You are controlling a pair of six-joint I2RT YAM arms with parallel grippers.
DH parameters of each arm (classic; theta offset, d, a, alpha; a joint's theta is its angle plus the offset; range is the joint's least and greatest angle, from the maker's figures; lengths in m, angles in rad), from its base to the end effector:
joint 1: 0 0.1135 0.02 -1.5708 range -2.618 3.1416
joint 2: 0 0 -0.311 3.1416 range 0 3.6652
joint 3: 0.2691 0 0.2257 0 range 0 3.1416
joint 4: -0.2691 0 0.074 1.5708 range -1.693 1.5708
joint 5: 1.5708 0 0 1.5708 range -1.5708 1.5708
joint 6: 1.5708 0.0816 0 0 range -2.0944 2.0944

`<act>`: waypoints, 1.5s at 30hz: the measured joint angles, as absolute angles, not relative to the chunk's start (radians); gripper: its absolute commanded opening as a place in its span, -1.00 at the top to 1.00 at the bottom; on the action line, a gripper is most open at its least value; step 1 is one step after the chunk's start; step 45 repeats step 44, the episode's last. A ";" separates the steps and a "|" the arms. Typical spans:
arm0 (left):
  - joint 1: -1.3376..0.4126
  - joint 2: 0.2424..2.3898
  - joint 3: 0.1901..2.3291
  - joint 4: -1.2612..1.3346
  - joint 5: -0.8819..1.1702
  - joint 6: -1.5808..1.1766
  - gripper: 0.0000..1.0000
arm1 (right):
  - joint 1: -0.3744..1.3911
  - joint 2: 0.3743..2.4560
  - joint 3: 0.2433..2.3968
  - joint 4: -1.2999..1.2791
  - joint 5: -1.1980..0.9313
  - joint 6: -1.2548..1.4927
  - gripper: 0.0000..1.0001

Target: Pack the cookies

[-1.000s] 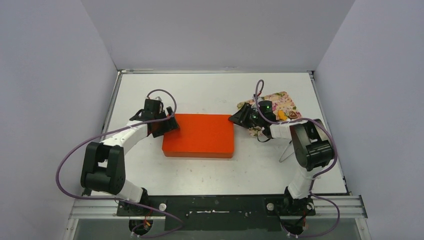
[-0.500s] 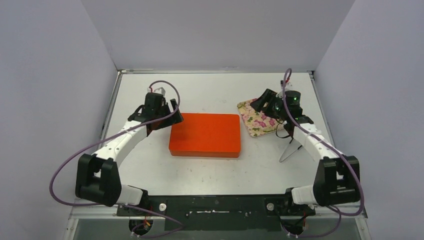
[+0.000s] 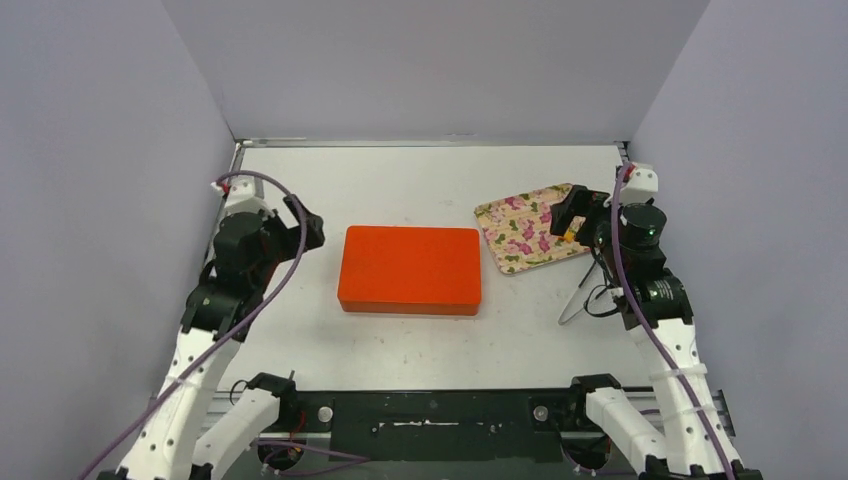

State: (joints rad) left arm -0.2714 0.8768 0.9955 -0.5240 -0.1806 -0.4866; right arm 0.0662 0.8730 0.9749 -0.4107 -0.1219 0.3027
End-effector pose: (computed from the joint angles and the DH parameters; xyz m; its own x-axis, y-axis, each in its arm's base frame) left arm 0.1694 -0.0319 0.3771 -0.3847 -0.3704 -0.8454 -0.0851 0.9263 -0.3671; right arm 0.1771 0.0217 0.3865 -0.3435 0.2738 -0.8984 -0.0826 0.9441 0.3193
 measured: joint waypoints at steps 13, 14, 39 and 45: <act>-0.271 0.242 0.766 -0.635 -0.425 -0.515 -0.95 | 0.239 0.482 0.957 -0.563 0.242 0.263 -1.00; -0.271 0.210 0.757 -0.638 -0.435 -0.515 -0.95 | 0.239 0.443 0.949 -0.567 0.260 0.270 -1.00; -0.258 0.013 0.676 -0.764 -0.651 -0.622 -0.95 | 0.246 0.106 0.744 -0.645 0.411 0.287 -1.00; -0.250 0.013 0.676 -0.769 -0.659 -0.627 -0.95 | 0.251 0.107 0.744 -0.645 0.411 0.287 -1.00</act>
